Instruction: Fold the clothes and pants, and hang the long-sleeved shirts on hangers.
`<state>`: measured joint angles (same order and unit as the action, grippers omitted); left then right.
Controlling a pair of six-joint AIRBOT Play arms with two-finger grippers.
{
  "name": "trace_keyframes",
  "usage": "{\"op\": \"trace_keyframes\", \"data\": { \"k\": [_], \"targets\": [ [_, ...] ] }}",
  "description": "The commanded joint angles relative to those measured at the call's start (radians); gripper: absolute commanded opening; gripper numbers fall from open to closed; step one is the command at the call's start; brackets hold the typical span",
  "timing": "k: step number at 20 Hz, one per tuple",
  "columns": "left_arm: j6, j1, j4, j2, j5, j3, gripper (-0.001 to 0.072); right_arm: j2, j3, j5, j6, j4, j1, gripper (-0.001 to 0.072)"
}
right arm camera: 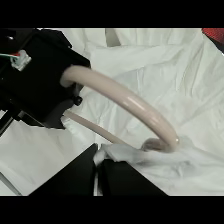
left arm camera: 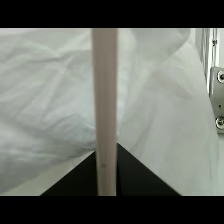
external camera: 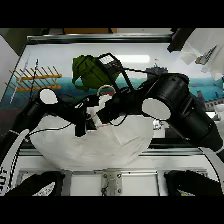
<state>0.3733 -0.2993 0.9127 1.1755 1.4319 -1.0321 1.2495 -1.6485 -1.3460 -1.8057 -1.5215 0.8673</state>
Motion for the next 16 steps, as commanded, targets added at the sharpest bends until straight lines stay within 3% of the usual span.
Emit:
{"op": "trace_keyframes", "data": {
  "k": [1, 2, 6, 10, 16],
  "targets": [
    [0.001, 0.0, 0.001, 0.001, 0.0, 0.0, 0.0013, 0.0, -0.001, -0.03, 0.004, 0.001, 0.001, 0.0517],
    [0.001, 0.0, 0.001, 0.001, 0.0, 0.0, 0.0014, 0.0, -0.001, -0.032, 0.005, 0.008, 0.001, 0.0583],
    [0.001, 0.0, 0.002, 0.001, 0.0, 0.0, 0.0013, -0.011, -0.002, -0.06, 0.065, 0.081, -0.001, 0.0584],
    [0.001, 0.0, 0.002, 0.001, 0.0, 0.0, 0.0014, -0.034, -0.029, -0.185, 0.116, 0.158, -0.062, 0.0586],
    [0.001, 0.0, 0.002, 0.001, 0.001, 0.0, 0.0013, -0.079, -0.041, -0.198, 0.161, 0.206, -0.109, 0.0591]
  ]
}}
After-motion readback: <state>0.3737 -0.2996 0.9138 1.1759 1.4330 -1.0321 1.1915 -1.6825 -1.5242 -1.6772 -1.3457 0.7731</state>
